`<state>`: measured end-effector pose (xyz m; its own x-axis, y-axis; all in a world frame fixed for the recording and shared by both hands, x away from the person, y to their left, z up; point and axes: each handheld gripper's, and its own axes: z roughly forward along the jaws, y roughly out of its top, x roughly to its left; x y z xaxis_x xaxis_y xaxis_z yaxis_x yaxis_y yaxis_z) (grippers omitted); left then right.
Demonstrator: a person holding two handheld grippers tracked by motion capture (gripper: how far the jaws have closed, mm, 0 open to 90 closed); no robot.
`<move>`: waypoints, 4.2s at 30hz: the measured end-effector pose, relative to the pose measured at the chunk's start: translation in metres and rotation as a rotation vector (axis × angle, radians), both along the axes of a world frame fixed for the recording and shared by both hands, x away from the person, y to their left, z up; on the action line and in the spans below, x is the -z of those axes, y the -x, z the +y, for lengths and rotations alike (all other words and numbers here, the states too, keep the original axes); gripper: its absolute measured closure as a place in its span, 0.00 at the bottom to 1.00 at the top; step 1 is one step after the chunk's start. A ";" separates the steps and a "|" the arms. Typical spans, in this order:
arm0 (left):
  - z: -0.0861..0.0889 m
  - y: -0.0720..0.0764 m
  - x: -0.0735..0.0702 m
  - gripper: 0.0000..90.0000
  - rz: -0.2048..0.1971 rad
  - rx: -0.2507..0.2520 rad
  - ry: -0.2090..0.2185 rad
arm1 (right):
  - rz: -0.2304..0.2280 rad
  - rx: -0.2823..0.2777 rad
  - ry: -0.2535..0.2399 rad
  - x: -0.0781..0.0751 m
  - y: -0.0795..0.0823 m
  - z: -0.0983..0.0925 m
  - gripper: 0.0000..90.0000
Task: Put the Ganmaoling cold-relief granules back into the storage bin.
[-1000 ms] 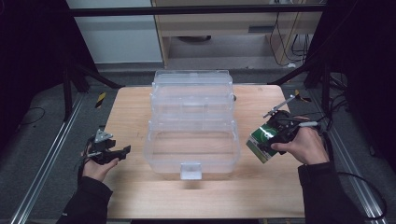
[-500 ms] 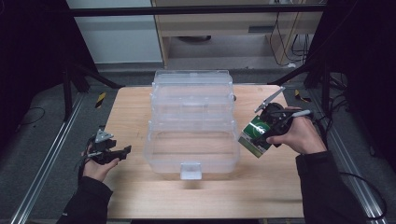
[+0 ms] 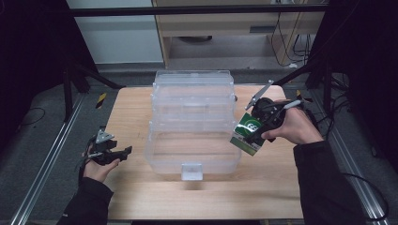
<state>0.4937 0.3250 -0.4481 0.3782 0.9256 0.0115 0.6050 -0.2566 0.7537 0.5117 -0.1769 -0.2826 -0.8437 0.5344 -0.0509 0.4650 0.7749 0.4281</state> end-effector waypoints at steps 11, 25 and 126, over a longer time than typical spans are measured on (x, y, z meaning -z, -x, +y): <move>-0.001 -0.001 0.001 0.33 0.005 0.005 0.000 | 0.001 -0.129 0.035 0.001 -0.007 0.020 0.19; -0.001 -0.001 0.002 0.33 0.005 0.005 -0.006 | 0.015 -0.237 0.072 0.003 -0.017 0.047 0.20; -0.006 -0.004 0.008 0.32 0.030 0.025 -0.032 | 0.050 -0.555 0.276 0.095 -0.033 0.089 0.19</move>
